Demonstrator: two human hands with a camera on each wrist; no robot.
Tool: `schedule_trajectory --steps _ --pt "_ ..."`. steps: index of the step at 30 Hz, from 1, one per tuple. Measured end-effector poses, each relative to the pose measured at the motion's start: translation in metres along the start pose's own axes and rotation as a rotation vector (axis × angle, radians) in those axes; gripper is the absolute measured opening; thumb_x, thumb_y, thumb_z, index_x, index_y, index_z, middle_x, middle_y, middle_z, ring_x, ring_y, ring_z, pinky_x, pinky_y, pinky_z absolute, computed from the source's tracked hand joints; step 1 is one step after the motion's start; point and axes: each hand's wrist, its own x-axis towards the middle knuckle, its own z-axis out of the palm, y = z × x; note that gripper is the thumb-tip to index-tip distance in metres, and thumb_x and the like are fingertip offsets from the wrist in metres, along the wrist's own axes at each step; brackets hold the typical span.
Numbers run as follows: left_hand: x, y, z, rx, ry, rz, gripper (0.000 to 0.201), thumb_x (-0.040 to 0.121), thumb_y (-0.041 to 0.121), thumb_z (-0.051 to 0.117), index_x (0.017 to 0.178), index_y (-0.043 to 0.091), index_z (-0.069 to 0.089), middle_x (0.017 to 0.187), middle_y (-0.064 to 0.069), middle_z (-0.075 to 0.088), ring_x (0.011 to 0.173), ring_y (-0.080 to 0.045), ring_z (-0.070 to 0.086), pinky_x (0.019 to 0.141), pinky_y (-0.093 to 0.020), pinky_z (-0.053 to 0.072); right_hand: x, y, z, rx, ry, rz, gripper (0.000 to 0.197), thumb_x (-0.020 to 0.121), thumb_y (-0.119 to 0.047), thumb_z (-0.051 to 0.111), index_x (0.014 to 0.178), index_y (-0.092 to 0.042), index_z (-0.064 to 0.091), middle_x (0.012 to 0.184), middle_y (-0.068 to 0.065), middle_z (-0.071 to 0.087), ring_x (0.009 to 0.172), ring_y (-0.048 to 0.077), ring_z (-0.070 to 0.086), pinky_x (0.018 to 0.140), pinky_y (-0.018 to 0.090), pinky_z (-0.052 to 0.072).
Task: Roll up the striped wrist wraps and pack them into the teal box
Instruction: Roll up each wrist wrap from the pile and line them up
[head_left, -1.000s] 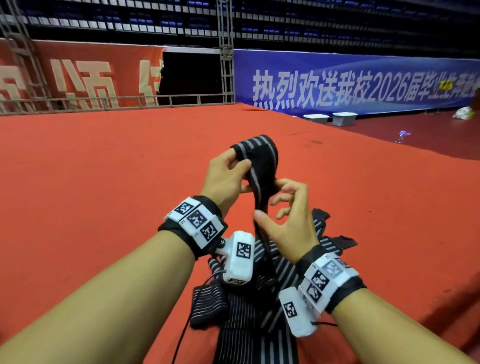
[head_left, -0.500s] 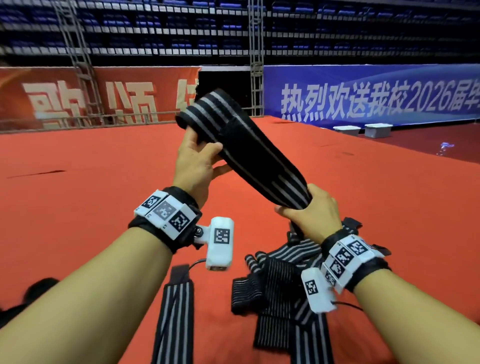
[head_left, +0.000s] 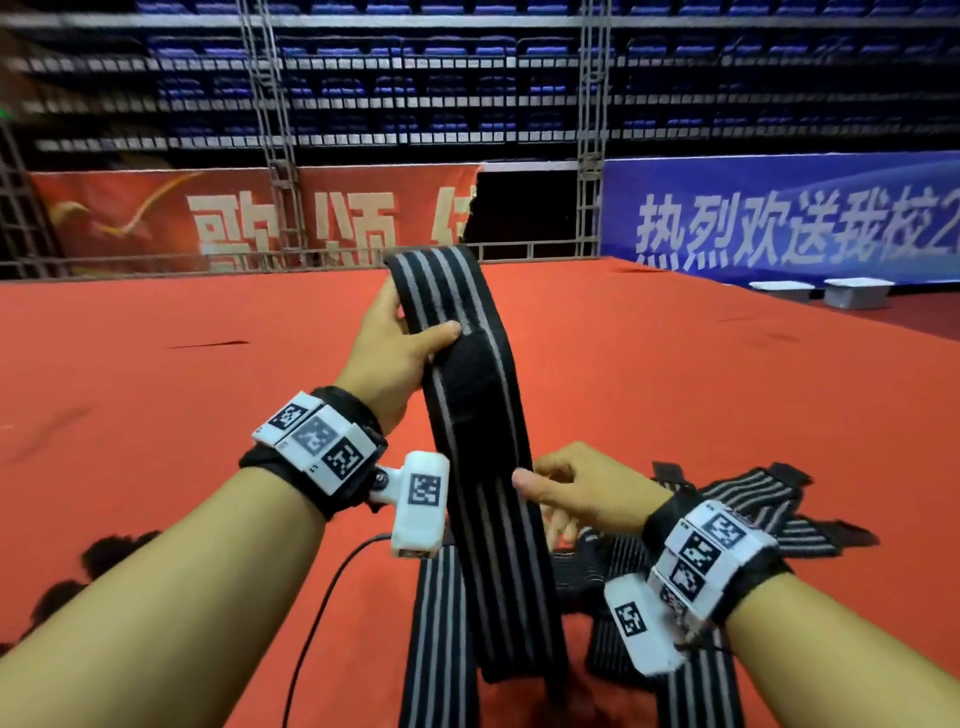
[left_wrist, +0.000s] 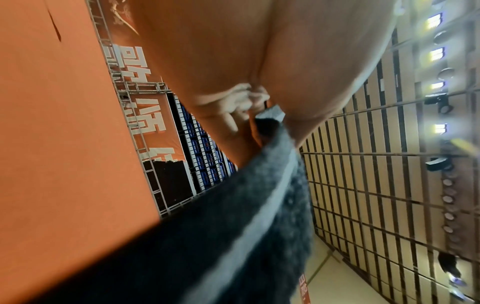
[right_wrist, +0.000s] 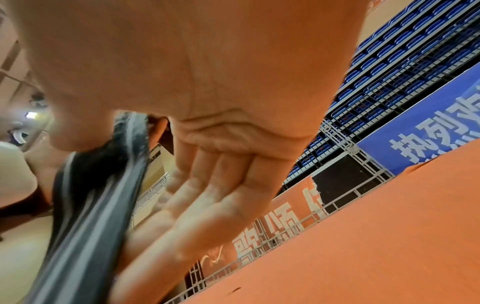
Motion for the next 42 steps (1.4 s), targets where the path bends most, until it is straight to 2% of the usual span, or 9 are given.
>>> schedule_trajectory --steps 8,12,15,19,24,27,32,37,42 --pt "-0.049 0.011 -0.014 0.132 -0.234 -0.060 0.061 0.089 -0.017 0.060 0.140 0.012 0.047 0.119 -0.014 0.069 0.100 -0.020 0.071 0.071 -0.026 0.058 0.027 -0.073 0.008 0.125 0.532 -0.318 0.050 0.086 -0.058 0.064 0.087 -0.008 0.066 0.076 0.009 0.066 0.071 0.019 0.062 0.063 0.042 0.056" --pt "-0.064 0.034 -0.017 0.182 -0.240 -0.054 0.046 0.091 -0.009 0.062 0.126 0.021 0.058 0.099 0.000 0.073 0.087 -0.013 0.071 0.065 -0.028 0.059 0.027 -0.112 0.009 0.260 0.610 -0.385 0.013 0.097 -0.024 0.066 0.089 -0.015 0.072 0.087 0.005 0.076 0.081 0.018 0.073 0.077 0.039 0.060" --pt "-0.073 0.057 -0.019 0.156 -0.146 -0.003 0.022 0.100 0.010 0.059 0.118 0.018 0.068 0.096 0.004 0.076 0.087 -0.012 0.073 0.064 -0.029 0.058 0.010 -0.131 0.012 0.307 0.580 -0.414 0.004 0.095 -0.011 0.068 0.097 -0.008 0.071 0.084 0.012 0.077 0.071 0.019 0.075 0.059 0.030 0.059" --pt "-0.078 0.089 -0.021 0.133 -0.030 0.060 0.030 0.100 0.009 0.058 0.130 0.011 0.061 0.097 -0.011 0.075 0.080 -0.019 0.074 0.062 -0.030 0.059 -0.014 -0.155 0.017 0.364 0.453 -0.443 0.030 0.092 -0.003 0.069 0.119 -0.002 0.056 0.066 0.013 0.072 0.044 0.019 0.062 0.039 0.026 0.045" --pt "-0.099 0.110 -0.018 0.201 -0.135 0.055 0.030 0.098 0.005 0.061 0.125 0.020 0.061 0.081 -0.003 0.075 0.070 -0.016 0.072 0.055 -0.031 0.059 -0.031 -0.173 0.021 0.299 0.475 -0.440 0.021 0.096 -0.011 0.066 0.117 -0.007 0.064 0.088 0.012 0.076 0.075 0.029 0.074 0.067 0.047 0.060" --pt "-0.110 0.103 -0.019 0.270 -0.192 -0.005 0.016 0.099 0.007 0.060 0.110 0.019 0.062 0.078 -0.002 0.073 0.059 -0.011 0.069 0.044 -0.025 0.051 -0.029 -0.165 0.024 0.241 0.486 -0.406 0.015 0.097 -0.012 0.065 0.107 -0.003 0.071 0.100 0.014 0.076 0.091 0.029 0.075 0.084 0.046 0.060" --pt "-0.109 0.079 -0.032 0.362 -0.209 -0.071 0.004 0.099 0.008 0.060 0.099 0.010 0.057 0.072 -0.004 0.070 0.060 -0.013 0.068 0.044 -0.026 0.052 -0.016 -0.144 0.034 0.106 0.391 -0.321 0.021 0.101 -0.021 0.060 0.101 -0.006 0.074 0.096 0.012 0.076 0.087 0.024 0.074 0.079 0.036 0.060" --pt "-0.101 0.035 -0.048 0.422 -0.184 -0.151 0.014 0.101 0.016 0.060 0.087 0.011 0.058 0.072 -0.005 0.066 0.055 -0.009 0.062 0.047 -0.025 0.051 0.019 -0.111 0.045 0.007 0.339 -0.204 0.078 0.089 -0.062 0.046 0.092 0.014 0.059 0.076 0.007 0.054 0.070 0.019 0.048 0.069 0.037 0.037" --pt "-0.094 -0.033 -0.073 0.639 -0.014 -0.143 0.013 0.088 0.029 0.075 0.081 0.023 0.066 0.075 0.006 0.062 0.063 -0.016 0.056 0.059 -0.037 0.053 0.040 -0.063 0.065 0.066 0.305 -0.152 0.048 0.095 -0.035 0.066 0.071 0.006 0.062 0.057 0.009 0.053 0.053 0.018 0.049 0.058 0.033 0.040"
